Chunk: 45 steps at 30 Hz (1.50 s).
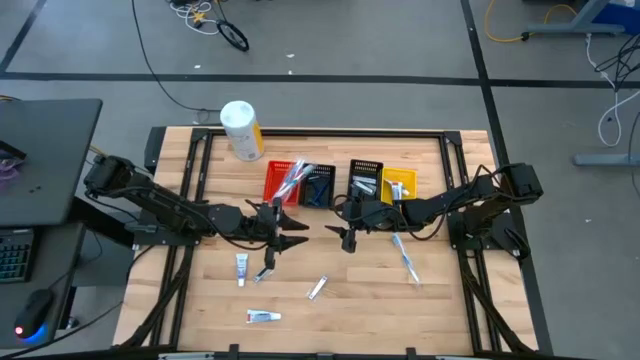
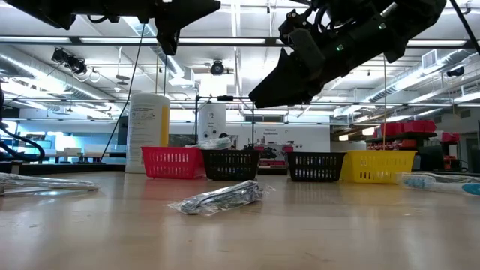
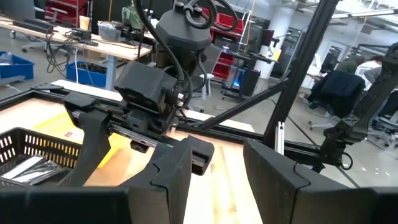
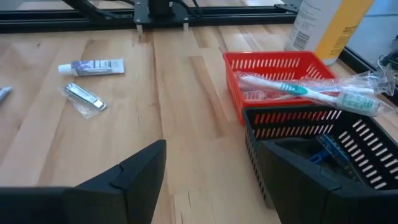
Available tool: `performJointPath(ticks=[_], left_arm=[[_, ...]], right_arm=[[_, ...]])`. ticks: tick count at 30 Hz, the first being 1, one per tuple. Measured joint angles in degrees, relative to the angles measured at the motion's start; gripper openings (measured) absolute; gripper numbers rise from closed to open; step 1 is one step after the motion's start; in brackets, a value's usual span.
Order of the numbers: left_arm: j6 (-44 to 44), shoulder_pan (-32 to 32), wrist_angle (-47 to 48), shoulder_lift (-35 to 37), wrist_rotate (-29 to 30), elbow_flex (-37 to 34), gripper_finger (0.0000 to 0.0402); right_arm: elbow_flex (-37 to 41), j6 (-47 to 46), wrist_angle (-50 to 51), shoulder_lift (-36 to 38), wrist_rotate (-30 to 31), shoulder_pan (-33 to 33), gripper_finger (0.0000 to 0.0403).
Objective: Pick & Place Travel size toiletries
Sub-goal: Put the blue toothbrush into the red basket
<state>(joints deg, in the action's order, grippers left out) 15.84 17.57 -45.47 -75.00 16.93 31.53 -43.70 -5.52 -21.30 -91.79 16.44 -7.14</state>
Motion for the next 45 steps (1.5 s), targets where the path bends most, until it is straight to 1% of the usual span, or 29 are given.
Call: performJointPath(ticks=[7, 12, 14, 16, 19, 24, 29, 35, 39, 41, 45], left_arm=[[0.0, 0.2, 0.1, -1.6, 0.0, 0.0, 0.0155], [-0.2, 0.1, -0.9, -5.8, 0.8, 1.0, 0.0155], [-0.3, 0.1, -1.2, -7.4, 2.0, 1.8, 0.0155], [-1.7, 0.1, -0.9, -8.6, 3.3, 2.8, 0.0155], [-4.8, 0.0, -0.1, -9.5, 3.6, 3.9, 0.0155], [-5.4, 0.0, -0.1, -9.5, 5.4, 4.2, 0.0155], [-5.2, 0.0, 0.3, -9.5, 4.6, 4.2, 0.0155], [-3.0, 0.0, 3.1, -9.5, 4.4, 4.2, 0.0155], [-2.9, 0.0, 5.1, -9.5, 4.4, 4.2, 0.0155], [-3.0, 0.0, 5.5, -9.5, 4.4, 4.2, 0.0155], [-3.0, 0.0, 8.1, -9.5, 4.3, 4.2, 0.0155]], right_arm=[[0.0, 0.0, 0.0, 0.0, 0.0, 0.0, 0.0265], [0.0, 0.0, 0.0, 0.0, 0.0, 0.0, 0.0265], [0.0, 0.0, 0.0, 0.0, 0.0, 0.0, 0.0265], [0.0, 0.0, 0.0, 0.0, 0.0, 0.0, 0.0265], [0.0, 0.0, 0.1, 0.0, -0.1, 0.0, 0.0265], [0.0, 0.0, 0.5, 0.0, -0.1, 0.0, 0.0265], [0.0, 0.0, 0.5, 0.0, -0.1, 0.0, 0.0265], [0.0, 0.0, 0.5, 0.0, -0.1, 0.0, 0.0265], [0.0, 0.0, 0.9, 0.0, -0.4, 0.0, 0.0265], [0.0, 0.0, 2.3, 0.0, -2.4, -0.1, 0.0265], [0.0, -0.1, 7.0, 0.0, -10.8, -1.2, 0.0265]])
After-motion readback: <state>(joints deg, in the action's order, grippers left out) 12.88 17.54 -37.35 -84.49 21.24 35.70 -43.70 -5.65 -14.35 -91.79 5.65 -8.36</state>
